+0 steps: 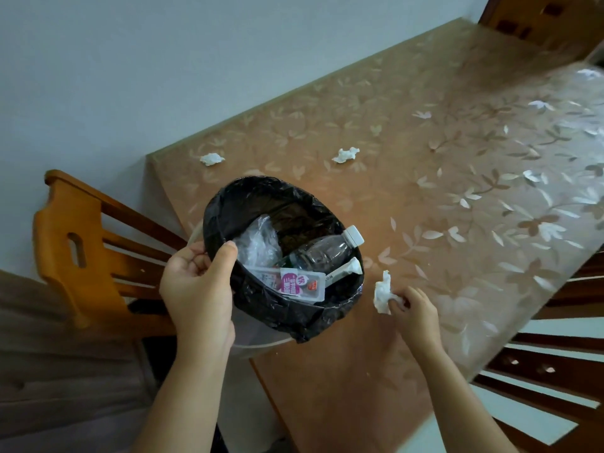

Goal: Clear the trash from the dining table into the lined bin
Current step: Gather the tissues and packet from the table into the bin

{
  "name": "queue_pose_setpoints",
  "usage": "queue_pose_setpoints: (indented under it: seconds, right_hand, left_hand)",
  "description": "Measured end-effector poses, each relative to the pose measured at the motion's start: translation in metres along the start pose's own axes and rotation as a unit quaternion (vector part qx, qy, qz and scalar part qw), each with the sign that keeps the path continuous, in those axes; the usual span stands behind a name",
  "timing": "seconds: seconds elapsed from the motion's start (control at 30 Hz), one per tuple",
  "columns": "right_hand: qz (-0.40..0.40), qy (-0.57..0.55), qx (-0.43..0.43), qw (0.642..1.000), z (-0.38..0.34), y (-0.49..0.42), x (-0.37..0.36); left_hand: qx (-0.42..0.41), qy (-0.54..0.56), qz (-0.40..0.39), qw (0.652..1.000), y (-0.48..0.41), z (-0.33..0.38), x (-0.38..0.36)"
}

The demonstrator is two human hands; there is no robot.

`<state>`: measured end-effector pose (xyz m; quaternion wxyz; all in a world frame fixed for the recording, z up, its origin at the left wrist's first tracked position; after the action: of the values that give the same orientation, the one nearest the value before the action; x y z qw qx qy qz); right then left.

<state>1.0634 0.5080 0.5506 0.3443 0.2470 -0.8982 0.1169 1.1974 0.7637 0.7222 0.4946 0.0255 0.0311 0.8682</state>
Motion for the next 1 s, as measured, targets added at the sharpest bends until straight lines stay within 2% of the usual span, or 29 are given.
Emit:
queue_pose_setpoints:
  seconds: [0.13, 0.27, 0.43, 0.6, 0.7, 0.9, 1.0]
  right_hand:
    - [0.083, -0.039, 0.001, 0.996, -0.026, 0.001, 0.039]
    - [0.129, -0.096, 0.016, 0.987, -0.060, -0.001, 0.076]
    - [0.145, -0.159, 0.069, 0.974, -0.115, 0.008, 0.108]
    - [0.103, -0.174, 0.146, 0.968, -0.167, 0.024, 0.116]
    - [0.033, -0.166, 0.200, 0.965, -0.193, 0.031, 0.110]
    - [-0.113, -0.068, 0.263, 0.956, -0.217, 0.039, 0.090]
    - [-0.065, -0.083, 0.262, 0.959, -0.211, 0.039, 0.096]
  left_hand:
    - [0.002, 0.018, -0.043, 0.999, 0.006, 0.000, 0.003]
    - [0.013, 0.039, -0.065, 0.997, 0.012, 0.002, 0.003]
    - [0.026, 0.053, -0.084, 0.995, 0.018, 0.009, 0.002]
    - [0.013, 0.041, -0.108, 0.993, 0.022, 0.017, 0.002]
    - [0.010, 0.048, -0.111, 0.993, 0.026, 0.023, 0.002]
    - [0.013, 0.076, -0.102, 0.992, 0.028, 0.028, 0.007]
    - [0.016, 0.082, -0.089, 0.993, 0.023, 0.027, 0.011]
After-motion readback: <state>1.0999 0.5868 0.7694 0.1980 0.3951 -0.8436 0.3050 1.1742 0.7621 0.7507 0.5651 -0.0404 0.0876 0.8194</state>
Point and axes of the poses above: each hand's wrist, its own y-axis away from the middle knuckle, its own x-axis out of the back of the hand, z = x × y, the point moved 3 cm from there along -y, towards the middle knuckle, and after that the axes turned 14 degrees about z, right-handed, at the moved point
